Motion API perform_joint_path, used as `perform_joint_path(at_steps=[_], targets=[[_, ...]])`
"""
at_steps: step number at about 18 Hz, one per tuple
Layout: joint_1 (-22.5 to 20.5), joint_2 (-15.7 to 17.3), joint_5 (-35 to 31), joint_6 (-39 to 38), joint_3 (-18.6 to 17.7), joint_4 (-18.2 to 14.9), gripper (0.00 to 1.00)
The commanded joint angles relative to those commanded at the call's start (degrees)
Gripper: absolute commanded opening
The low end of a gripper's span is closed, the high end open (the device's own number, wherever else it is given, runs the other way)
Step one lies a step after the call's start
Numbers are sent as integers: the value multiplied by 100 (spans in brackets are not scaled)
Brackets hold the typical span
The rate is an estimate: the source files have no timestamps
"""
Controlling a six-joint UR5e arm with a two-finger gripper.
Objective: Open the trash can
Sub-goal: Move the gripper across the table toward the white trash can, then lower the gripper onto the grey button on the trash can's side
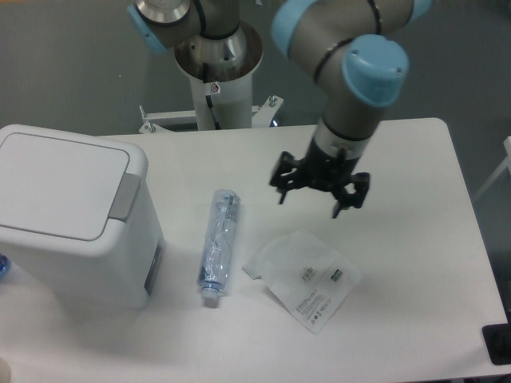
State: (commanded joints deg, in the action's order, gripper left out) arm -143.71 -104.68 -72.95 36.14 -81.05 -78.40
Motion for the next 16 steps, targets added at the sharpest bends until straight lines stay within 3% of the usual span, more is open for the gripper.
perform_joint_path(at_steps=[4,16], targets=[[281,44,351,-405,177,0,100],[1028,351,475,-1020,133,9,100]])
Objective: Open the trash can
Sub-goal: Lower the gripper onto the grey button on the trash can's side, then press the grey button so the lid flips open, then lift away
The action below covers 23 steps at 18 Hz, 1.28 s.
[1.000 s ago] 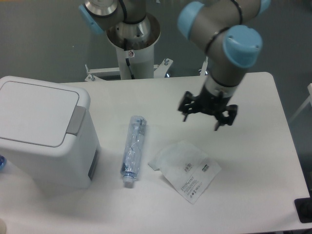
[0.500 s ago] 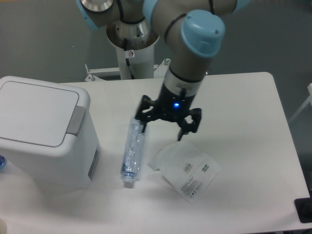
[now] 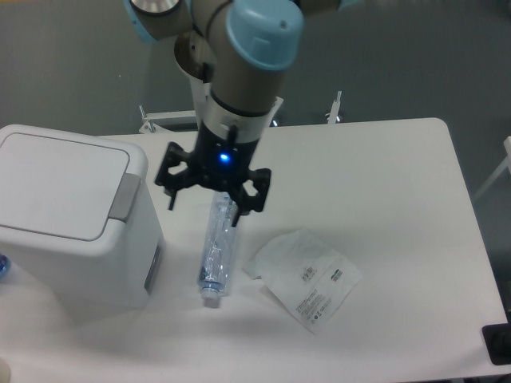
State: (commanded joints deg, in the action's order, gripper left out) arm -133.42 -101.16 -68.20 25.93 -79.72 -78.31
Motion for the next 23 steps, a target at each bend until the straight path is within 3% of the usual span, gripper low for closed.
perform_joint_path(at_steps=[10,23], targets=[[273,44,-44,-9,-211,0,100],[299,44,-62,-18,-308,44,100]])
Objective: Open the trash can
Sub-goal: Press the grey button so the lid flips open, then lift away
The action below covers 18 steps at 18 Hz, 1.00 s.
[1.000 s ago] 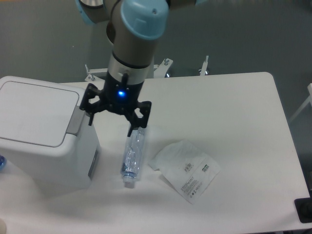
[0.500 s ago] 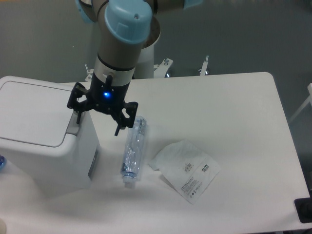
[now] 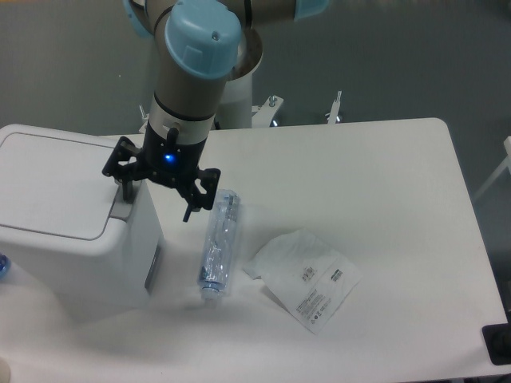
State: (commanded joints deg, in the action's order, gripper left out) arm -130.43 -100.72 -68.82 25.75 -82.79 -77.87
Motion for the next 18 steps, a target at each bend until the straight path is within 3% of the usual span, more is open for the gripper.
perform_joint_path(at_steps=[10,13,16,18], targets=[[-9,-18,26,-53,105,17,100],[-184,-18,9,17,246,70,100],[-518,-61,-61,96,299,508,100],[-850,-184,-489,140,299,807,100]])
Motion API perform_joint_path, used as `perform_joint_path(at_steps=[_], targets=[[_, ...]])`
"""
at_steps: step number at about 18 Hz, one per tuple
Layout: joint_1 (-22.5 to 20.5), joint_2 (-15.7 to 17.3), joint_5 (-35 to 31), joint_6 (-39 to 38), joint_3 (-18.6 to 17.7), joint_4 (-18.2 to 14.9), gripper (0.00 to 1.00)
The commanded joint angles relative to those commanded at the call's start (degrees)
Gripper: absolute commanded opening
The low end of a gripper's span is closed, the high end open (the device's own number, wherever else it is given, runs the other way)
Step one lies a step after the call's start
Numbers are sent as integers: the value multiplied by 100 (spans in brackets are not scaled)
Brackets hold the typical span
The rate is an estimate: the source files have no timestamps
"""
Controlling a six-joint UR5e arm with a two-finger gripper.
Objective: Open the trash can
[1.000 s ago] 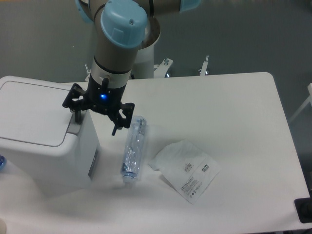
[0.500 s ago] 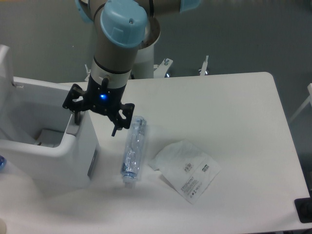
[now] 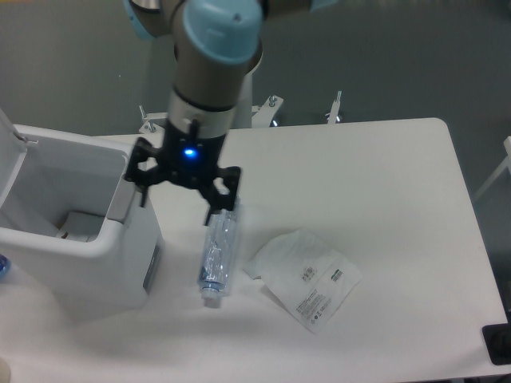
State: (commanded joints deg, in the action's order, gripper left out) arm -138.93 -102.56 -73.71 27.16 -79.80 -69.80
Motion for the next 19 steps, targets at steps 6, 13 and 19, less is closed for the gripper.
perform_joint_path(at_steps=[6,13,19], targets=[[-836,-325,-477,1009,-281,72,100],[-1286,-914,-1347,1941,-308,291,100],[-1575,-1134,-1857,3322,-334,449,100]])
